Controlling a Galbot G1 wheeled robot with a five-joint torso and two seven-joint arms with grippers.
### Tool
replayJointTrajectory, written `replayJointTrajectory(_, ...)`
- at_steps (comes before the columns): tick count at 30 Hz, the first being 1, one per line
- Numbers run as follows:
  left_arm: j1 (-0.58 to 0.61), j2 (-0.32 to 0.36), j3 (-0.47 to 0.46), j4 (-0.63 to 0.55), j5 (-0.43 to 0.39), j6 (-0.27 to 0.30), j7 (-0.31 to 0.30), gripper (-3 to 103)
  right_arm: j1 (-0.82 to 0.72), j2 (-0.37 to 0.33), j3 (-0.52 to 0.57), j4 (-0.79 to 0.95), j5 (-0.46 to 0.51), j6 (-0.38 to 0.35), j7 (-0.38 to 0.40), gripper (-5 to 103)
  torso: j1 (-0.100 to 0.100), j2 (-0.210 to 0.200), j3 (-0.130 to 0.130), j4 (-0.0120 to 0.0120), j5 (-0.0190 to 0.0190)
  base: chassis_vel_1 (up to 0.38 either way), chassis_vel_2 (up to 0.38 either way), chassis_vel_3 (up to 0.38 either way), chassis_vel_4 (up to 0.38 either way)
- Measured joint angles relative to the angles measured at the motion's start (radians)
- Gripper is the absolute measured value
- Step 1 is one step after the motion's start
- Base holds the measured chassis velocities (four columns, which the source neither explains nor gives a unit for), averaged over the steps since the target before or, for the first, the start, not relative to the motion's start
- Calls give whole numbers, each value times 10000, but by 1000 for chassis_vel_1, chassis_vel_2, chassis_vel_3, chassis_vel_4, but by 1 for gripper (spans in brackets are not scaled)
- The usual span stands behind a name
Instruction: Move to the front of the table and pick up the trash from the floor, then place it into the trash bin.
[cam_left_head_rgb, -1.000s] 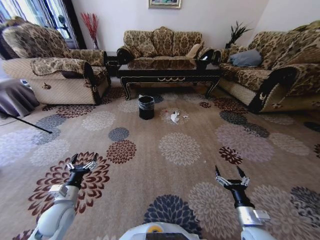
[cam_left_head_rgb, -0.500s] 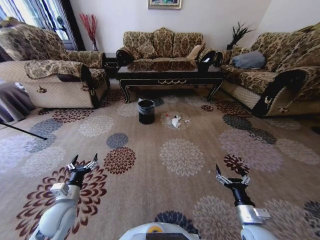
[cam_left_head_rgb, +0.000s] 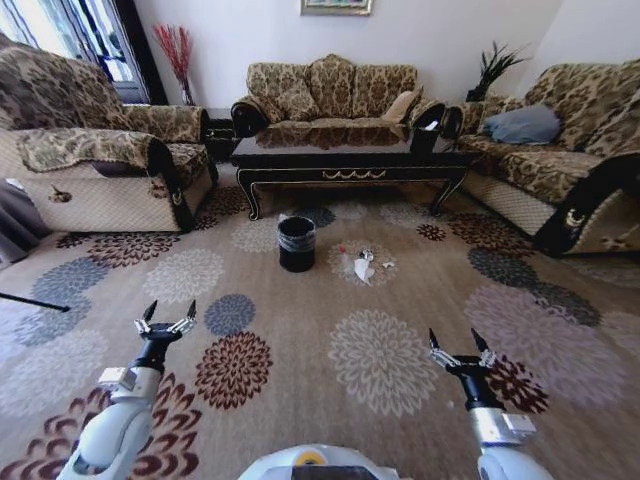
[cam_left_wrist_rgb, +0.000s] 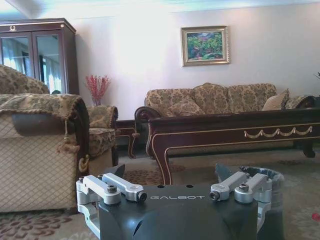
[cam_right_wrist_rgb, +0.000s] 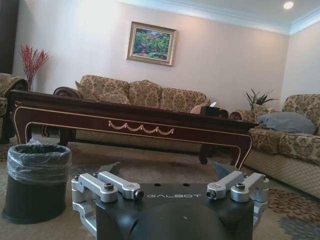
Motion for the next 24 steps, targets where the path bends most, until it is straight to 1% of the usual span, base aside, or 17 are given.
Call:
replayJointTrajectory(2, -71, 66, 24, -32, -29, 12, 34, 100, 0, -15, -1, 1, -1, 0, 6, 100, 0, 0, 3, -6, -6, -325, 326, 343, -317)
replayJointTrajectory(7, -204, 161, 40, -58, -121, 77, 35, 100, -33, -33, -2, 103, -5, -10, 19, 100, -1, 0, 6, -7, -7, -340, 334, 334, -347)
replayJointTrajectory(20, -320, 341, 11, -86, -449, 266, 32, 100, -168, -13, 10, 256, -42, -20, 70, 100, 0, 0, 15, -4, -6, -346, 365, 362, -357)
replayJointTrajectory(24, -407, 421, 6, -114, -485, 321, 26, 100, -212, 7, 15, 305, -67, 8, 74, 100, 0, -1, 17, -6, -5, -278, 306, 284, -292)
